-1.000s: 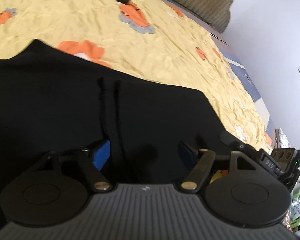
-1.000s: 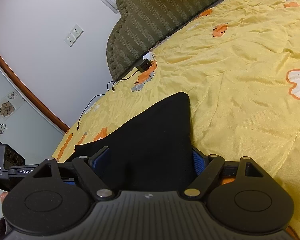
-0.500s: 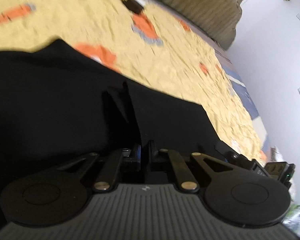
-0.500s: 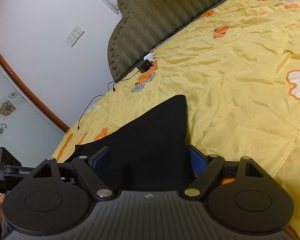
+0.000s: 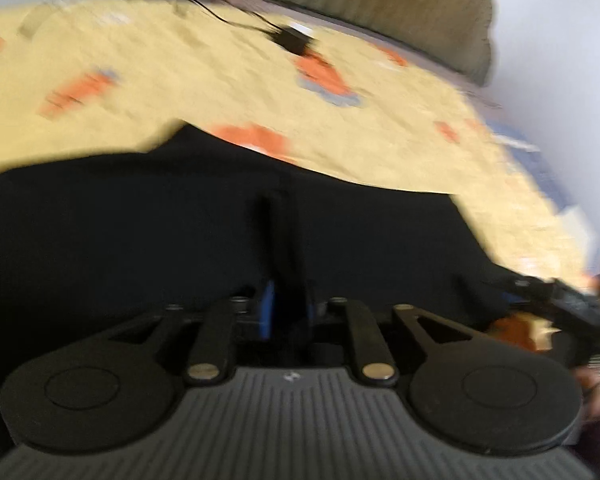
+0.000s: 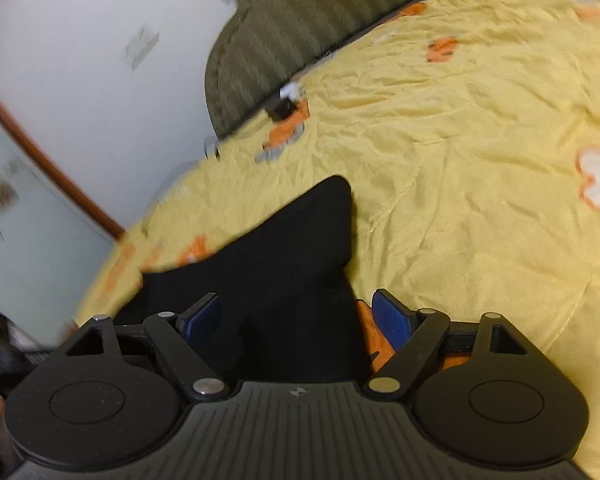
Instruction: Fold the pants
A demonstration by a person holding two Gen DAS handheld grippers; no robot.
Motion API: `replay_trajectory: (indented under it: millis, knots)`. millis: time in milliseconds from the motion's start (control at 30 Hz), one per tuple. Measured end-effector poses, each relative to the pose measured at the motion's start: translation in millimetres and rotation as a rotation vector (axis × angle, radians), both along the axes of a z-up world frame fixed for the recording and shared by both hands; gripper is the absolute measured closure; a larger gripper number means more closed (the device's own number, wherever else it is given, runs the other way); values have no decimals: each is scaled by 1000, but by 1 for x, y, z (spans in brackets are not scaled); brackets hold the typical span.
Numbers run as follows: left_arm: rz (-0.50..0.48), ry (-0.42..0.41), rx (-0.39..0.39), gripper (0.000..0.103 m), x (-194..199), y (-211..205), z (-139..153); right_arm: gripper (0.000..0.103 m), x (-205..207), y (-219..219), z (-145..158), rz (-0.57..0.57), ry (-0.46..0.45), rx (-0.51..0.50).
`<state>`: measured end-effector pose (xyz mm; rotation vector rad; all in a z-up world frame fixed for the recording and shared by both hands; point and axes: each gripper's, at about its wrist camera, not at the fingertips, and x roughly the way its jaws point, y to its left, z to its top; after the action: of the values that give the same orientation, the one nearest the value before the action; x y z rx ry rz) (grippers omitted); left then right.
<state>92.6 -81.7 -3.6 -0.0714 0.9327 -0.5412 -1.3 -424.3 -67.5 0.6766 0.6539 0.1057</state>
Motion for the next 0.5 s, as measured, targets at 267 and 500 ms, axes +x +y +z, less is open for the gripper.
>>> replay_trajectory:
  millis: [267, 500]
  knots:
    - [54, -71, 116, 76, -15, 32, 4, 29, 0, 12, 9, -107, 61, -122]
    - [11, -87, 95, 76, -24, 27, 3, 29, 19, 21, 30, -92, 74, -327]
